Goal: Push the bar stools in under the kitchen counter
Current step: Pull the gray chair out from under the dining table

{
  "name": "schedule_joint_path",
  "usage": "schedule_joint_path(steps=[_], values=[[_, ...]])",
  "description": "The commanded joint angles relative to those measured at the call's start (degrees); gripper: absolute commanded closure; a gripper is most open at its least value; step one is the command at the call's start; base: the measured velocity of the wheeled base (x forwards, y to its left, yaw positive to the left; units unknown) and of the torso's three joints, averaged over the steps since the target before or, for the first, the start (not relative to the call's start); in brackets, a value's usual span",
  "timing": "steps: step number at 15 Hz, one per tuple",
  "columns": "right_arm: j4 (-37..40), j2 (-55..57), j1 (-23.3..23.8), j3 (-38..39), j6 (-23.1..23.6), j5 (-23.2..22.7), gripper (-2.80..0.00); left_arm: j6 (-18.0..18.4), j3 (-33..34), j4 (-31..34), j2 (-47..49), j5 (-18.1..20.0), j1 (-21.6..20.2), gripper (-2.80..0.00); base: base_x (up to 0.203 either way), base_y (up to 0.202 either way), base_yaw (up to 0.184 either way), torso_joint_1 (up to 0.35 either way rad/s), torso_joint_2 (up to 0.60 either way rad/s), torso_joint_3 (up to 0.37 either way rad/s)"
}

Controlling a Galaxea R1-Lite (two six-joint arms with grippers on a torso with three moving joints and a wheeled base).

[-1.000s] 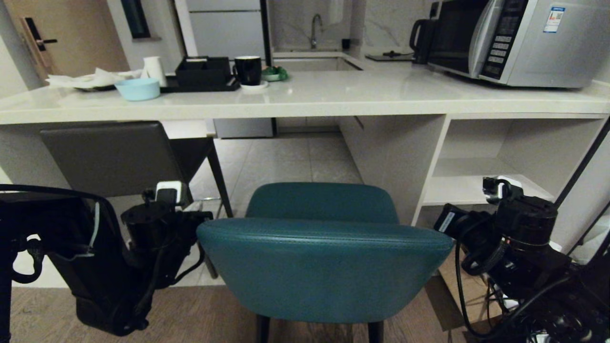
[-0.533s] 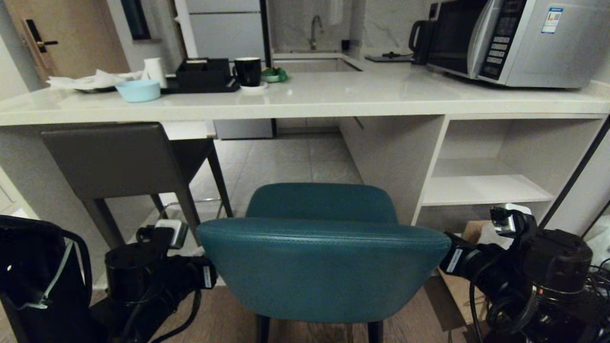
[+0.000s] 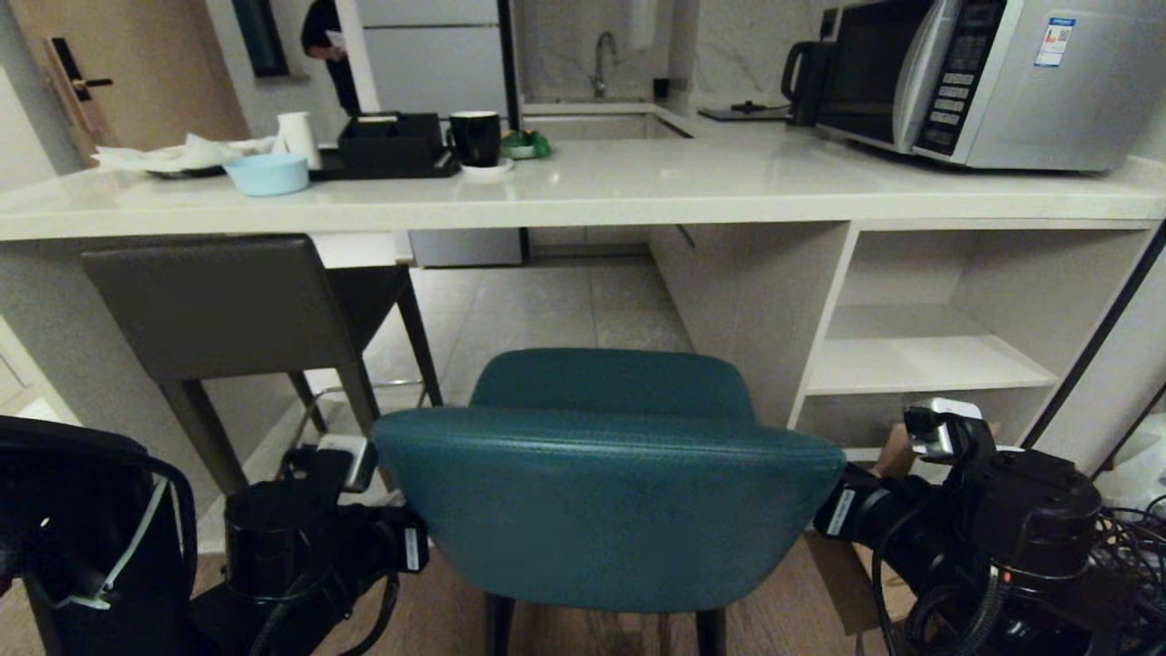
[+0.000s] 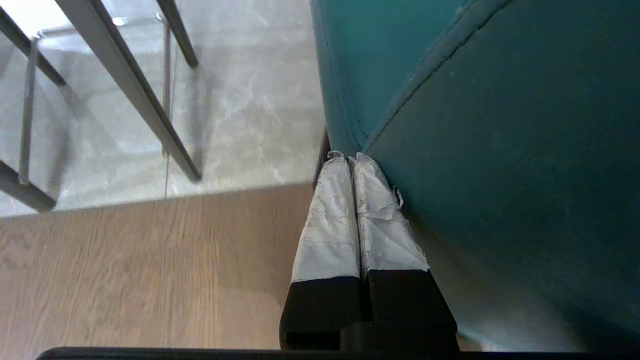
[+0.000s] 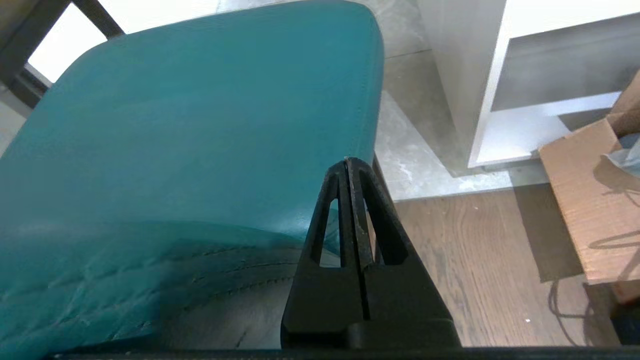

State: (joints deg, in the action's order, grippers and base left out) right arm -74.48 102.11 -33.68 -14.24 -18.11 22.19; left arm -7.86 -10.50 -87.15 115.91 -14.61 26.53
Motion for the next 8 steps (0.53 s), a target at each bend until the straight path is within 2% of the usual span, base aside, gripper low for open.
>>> schedule_joint_path(steps=[1,4,8], values=[[-0.31,1.07,-1.39,-0.09,0.01,-0.21,0.00,0.06,-2.81,-0.51,2.83,-0.49,-0.39,0.00,0.000,0.000,0.000,0.000,0.00,0.000],[-0.40,2.22,-1.48,-0.46,0.01,-0.21,0.00,0.75,-5.47,-0.51,4.13,-0.60,-2.50,0.00,0.000,0.000,0.000,0.000,0.00,0.000],[-0.40,2.57,-1.90,-0.97,0.04,-0.28,0.00,3.40,-10.69,-0.51,7.52,-0.69,-6.01,0.00,0.000,0.000,0.000,0.000,0.00,0.000]])
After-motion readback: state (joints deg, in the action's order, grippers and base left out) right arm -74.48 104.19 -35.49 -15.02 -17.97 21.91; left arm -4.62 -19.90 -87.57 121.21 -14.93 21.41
